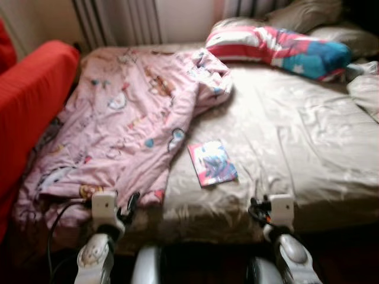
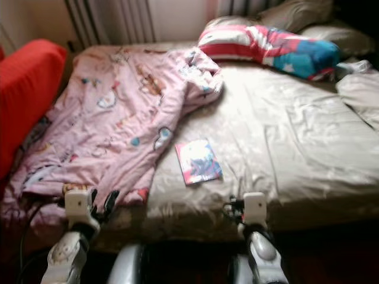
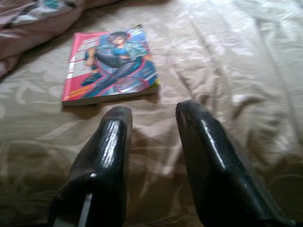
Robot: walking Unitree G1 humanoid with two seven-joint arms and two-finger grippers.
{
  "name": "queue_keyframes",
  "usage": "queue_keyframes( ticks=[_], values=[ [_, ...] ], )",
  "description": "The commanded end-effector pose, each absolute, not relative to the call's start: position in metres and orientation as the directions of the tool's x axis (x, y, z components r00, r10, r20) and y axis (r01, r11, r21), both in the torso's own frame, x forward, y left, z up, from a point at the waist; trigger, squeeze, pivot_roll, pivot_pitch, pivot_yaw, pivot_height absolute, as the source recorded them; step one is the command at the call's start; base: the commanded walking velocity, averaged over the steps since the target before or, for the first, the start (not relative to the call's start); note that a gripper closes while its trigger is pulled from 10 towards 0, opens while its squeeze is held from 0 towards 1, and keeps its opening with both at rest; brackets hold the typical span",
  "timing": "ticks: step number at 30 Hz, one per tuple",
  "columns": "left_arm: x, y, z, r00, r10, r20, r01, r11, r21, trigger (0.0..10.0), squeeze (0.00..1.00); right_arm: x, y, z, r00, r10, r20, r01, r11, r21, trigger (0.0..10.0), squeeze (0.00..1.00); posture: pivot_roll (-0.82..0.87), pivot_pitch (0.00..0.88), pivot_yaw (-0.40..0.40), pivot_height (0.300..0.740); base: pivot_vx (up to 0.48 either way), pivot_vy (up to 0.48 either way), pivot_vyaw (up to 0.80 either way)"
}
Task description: Clean up the room
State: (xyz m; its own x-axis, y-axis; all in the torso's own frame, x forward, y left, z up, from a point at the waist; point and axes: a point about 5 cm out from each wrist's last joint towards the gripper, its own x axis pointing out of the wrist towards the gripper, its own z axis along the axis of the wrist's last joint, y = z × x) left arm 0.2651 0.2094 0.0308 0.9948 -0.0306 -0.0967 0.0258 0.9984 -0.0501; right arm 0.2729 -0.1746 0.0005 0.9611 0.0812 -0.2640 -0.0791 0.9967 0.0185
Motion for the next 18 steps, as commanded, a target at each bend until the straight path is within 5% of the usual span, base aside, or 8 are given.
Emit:
queue_keyframes(
  ticks=[1, 18],
  values=[
    [0.2646, 0.2114, 0.0296, 0.994, -0.021, -0.108, 0.015, 0.998, -0.054, 10.0, 0.0, 0.2721, -0.1783, 0.0007, 0.963, 0.066, -0.26, -0.064, 0.998, 0.017, 10.0, 0.0, -0.06, 0.05, 0.039, 0.592, 0.24, 0.0, 0.0],
    [0.265, 0.2099, 0.0297, 0.994, -0.016, -0.104, 0.01, 0.998, -0.057, 10.0, 0.0, 0.2752, -0.1793, 0.0059, 0.972, 0.056, -0.227, -0.057, 0.998, 0.0, 10.0, 0.0, -0.06, 0.052, 0.034, 0.592, 0.277, 0.0, 0.0]
  ],
)
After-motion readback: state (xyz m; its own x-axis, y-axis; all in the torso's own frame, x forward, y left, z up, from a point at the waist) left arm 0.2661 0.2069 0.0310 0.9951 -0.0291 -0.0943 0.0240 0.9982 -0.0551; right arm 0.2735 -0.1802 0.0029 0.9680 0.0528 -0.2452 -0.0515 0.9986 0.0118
